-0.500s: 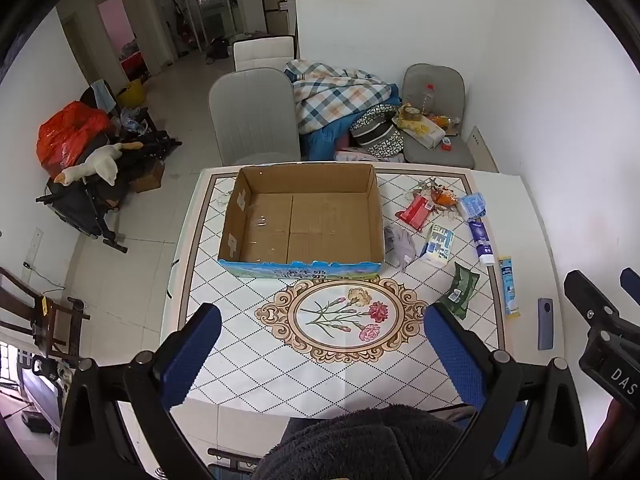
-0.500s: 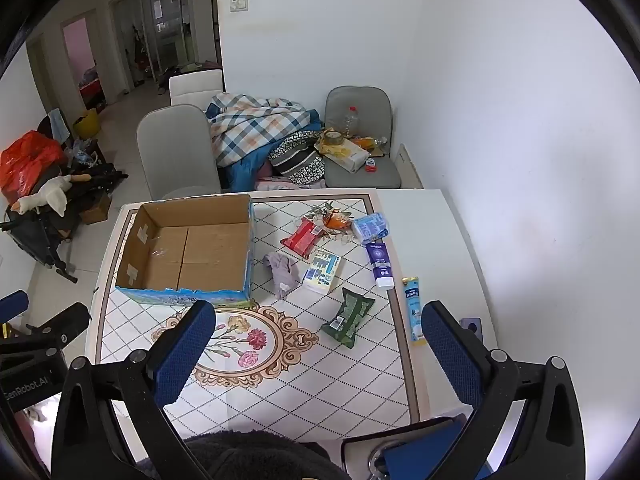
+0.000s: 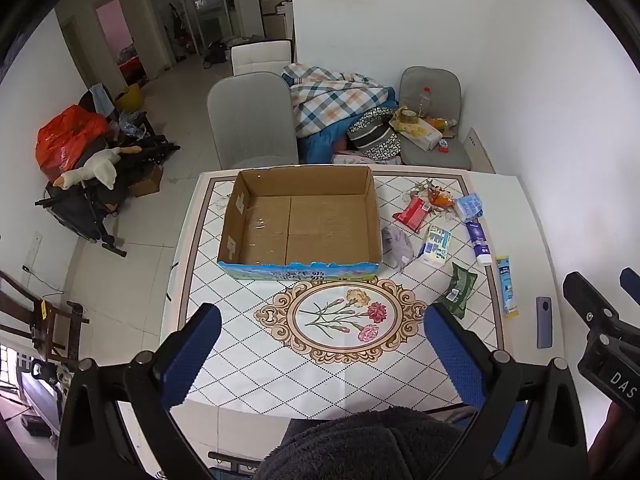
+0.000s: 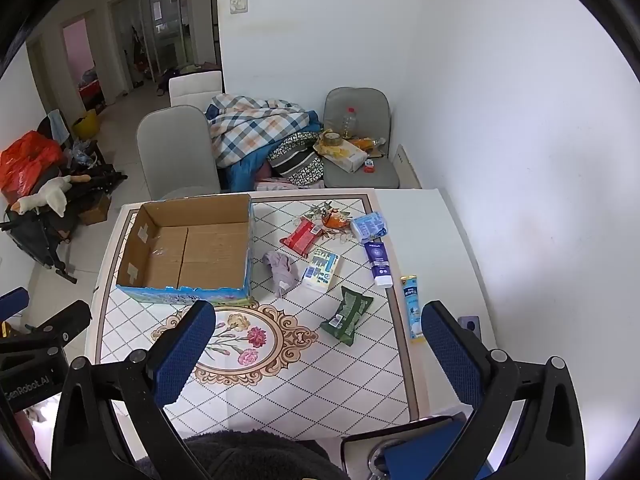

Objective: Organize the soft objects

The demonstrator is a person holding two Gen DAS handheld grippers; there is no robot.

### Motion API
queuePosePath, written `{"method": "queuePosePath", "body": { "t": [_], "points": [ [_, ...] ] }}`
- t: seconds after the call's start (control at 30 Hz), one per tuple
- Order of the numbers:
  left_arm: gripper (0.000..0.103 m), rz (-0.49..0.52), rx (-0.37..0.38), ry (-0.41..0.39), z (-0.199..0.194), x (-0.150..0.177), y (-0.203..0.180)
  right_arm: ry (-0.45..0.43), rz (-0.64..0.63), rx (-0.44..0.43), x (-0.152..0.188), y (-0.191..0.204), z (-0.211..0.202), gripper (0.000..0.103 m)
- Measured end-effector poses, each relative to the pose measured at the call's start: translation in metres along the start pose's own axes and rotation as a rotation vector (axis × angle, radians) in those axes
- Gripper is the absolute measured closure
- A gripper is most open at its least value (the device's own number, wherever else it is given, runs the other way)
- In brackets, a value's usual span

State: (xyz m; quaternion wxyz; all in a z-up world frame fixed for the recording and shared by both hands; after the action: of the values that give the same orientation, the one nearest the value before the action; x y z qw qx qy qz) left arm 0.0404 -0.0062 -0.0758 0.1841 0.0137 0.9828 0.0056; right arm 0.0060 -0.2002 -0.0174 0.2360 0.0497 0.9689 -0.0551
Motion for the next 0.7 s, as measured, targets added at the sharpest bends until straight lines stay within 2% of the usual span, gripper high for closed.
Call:
{"method": "queuePosePath", "body": {
  "t": [0.7],
  "points": [
    [0.000,-0.008,-0.013,-0.057,-0.014,0.001,0.008,-0.020,0.002,0.004,-0.005,0.001,-0.016,0.000]
  ]
}}
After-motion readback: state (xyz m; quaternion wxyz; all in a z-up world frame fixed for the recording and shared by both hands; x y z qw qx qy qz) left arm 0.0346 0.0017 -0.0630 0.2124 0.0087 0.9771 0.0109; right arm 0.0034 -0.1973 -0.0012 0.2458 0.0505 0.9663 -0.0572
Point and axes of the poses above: each gripper's, at about its wrist camera, not at the fingertips, and z roughly the way its jaws point, y to its left, x to its underside, the point moved 9 cm from there along z, roughly the way its jaws point, and after that the axes turned 6 degrees about y, right-handed, at the moved point
